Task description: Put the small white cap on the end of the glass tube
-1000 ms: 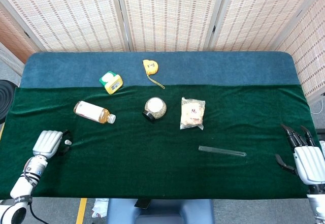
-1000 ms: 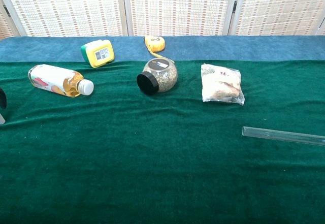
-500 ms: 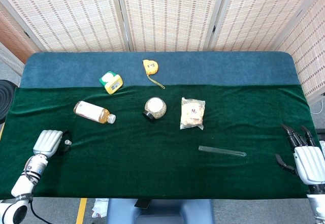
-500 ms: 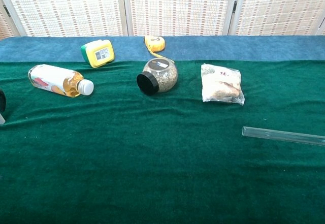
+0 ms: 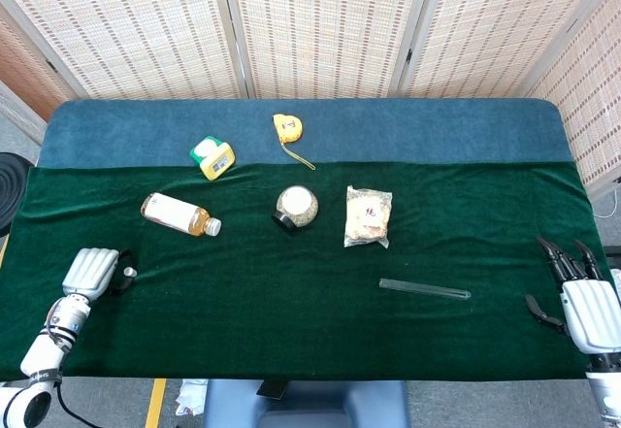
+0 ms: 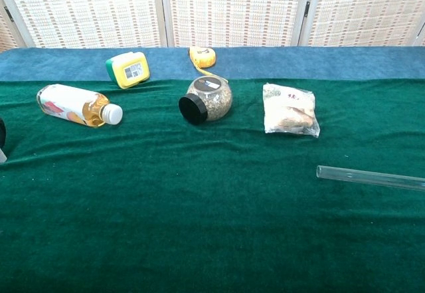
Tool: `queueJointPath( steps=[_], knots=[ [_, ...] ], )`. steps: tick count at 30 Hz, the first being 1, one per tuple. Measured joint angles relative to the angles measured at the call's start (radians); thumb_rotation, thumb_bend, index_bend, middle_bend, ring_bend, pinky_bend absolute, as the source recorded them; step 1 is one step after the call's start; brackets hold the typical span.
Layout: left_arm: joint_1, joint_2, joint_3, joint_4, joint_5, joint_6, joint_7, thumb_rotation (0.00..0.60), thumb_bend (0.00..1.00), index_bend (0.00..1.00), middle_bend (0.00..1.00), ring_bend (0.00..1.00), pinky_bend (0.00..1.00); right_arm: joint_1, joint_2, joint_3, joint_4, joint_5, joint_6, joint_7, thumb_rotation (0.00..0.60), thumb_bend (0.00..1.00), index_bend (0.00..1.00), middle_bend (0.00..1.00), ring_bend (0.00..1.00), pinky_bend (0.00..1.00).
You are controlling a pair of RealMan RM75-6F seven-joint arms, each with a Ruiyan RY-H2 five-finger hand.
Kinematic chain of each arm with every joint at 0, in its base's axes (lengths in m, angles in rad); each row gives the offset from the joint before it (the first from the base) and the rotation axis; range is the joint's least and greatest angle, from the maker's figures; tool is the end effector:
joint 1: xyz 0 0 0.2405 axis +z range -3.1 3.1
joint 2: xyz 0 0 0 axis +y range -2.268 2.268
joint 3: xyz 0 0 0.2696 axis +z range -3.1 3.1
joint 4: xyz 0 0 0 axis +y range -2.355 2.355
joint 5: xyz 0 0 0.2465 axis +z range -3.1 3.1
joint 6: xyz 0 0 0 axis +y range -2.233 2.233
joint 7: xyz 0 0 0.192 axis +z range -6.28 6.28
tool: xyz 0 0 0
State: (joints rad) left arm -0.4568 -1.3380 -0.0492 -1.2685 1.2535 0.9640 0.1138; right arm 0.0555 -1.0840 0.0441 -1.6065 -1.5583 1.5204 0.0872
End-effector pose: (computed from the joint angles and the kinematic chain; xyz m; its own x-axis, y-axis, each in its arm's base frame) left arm -0.3617 0.3623 0.0291 0.5614 0.3188 0.7637 0.8219 -0.1068 -0.5595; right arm -0.3363 -0.2218 0.1448 0.3551 0.0144 0.9347 -0.9338 -0.0404 0.3554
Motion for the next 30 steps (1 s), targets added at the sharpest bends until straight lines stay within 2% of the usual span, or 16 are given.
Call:
queueJointPath(
  steps=[13, 24, 30],
  knots=[
    [-0.001, -0.005, -0.003, 0.014, 0.004, -0.007, -0.022, 0.600, 0.40, 0.51, 1.00, 0.90, 0.81, -0.005, 0.000, -0.002, -0.002, -0.002, 0.005, -0.002, 0.600, 0.38, 0.05, 0.17, 0.22, 0.05],
    [0.000, -0.015, -0.007, 0.037, 0.018, 0.004, -0.044, 0.600, 0.46, 0.59, 1.00, 0.91, 0.81, -0.005, 0.000, -0.002, -0.006, -0.002, 0.005, -0.008, 0.600, 0.38, 0.06, 0.18, 0.22, 0.05],
    [0.004, -0.009, -0.010, 0.026, 0.046, 0.038, -0.067, 0.600, 0.47, 0.61, 1.00, 0.92, 0.81, -0.004, -0.002, 0.000, -0.010, -0.002, 0.005, -0.015, 0.600, 0.38, 0.06, 0.23, 0.27, 0.05]
  ],
)
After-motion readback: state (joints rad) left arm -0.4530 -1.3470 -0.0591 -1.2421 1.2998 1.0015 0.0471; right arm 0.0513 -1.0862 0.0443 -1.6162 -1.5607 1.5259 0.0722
